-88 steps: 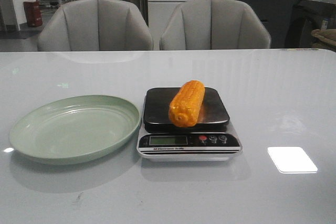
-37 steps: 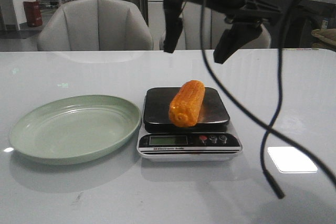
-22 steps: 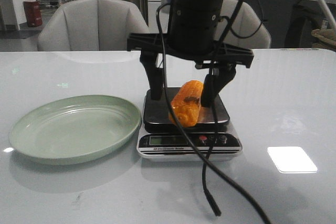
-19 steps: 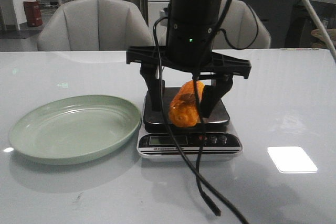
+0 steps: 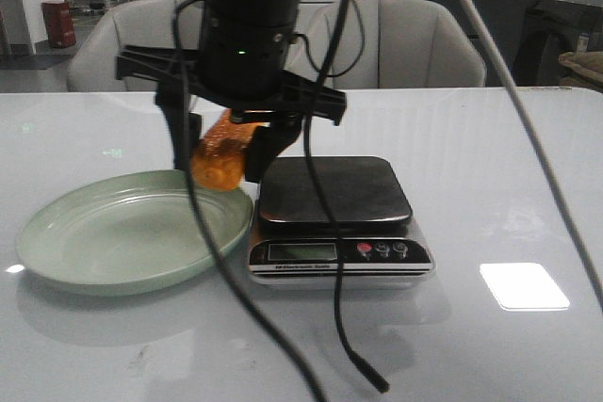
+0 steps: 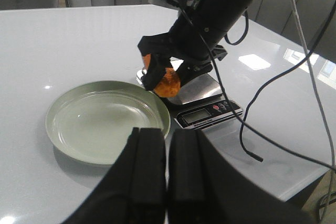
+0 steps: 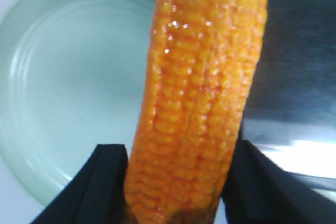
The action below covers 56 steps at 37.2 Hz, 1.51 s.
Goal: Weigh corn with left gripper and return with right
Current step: 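Carry the corn with the right gripper back onto the green plate, then open the right gripper and lift it away from the plate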
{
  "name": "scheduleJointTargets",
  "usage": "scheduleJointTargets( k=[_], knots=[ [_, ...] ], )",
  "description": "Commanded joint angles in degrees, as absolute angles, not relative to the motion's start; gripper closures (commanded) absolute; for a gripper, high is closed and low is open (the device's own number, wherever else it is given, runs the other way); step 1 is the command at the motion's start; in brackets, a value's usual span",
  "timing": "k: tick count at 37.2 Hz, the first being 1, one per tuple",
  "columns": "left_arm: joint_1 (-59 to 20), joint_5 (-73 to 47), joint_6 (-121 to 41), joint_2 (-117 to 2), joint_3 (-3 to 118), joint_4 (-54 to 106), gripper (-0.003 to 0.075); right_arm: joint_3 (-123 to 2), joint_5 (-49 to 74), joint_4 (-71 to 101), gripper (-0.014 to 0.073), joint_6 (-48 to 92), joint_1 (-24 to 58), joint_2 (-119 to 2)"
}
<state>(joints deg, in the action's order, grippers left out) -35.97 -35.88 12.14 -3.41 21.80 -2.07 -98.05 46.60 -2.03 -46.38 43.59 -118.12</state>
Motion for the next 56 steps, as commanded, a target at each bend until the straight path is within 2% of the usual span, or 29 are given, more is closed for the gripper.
scheduleJointTargets(
  k=[1,6,13,16,28,37,47,56],
  knots=[
    [-35.97,-31.39,12.24,-3.91,23.28,-2.12,0.0606,-100.32,41.87,-1.79,0.0454,-44.32,45.88,-116.18],
    [-35.97,-31.39,12.24,-3.91,23.28,-2.12,0.0606,-100.66,38.54,-1.23,0.0361,-44.32,48.37,-119.03],
    [-35.97,-31.39,12.24,-3.91,23.28,-2.12,0.0606,-103.25,39.7,-0.47,0.0078,-44.32,49.41,-122.75],
    [-35.97,-31.39,12.24,-3.91,23.28,-2.12,0.0606,-105.04,42.1,-0.97,0.0027,-44.32,49.06,-122.72],
    [-35.97,-31.39,12.24,-3.91,23.28,-2.12,0.0606,-108.82,48.34,-4.22,0.0019,-38.02,46.97,-116.15],
    [-35.97,-31.39,12.24,-3.91,23.28,-2.12,0.0606,-106.54,58.41,-4.15,0.0019,-24.66,40.22,-106.44],
    [-35.97,-31.39,12.24,-3.91,23.28,-2.12,0.0606,-93.55,57.02,-4.11,0.0019,-18.89,34.55,-93.23],
    [-35.97,-31.39,12.24,-3.91,23.28,-2.12,0.0606,-73.52,47.37,-4.11,0.0019,-18.33,34.09,-75.31]
  ],
)
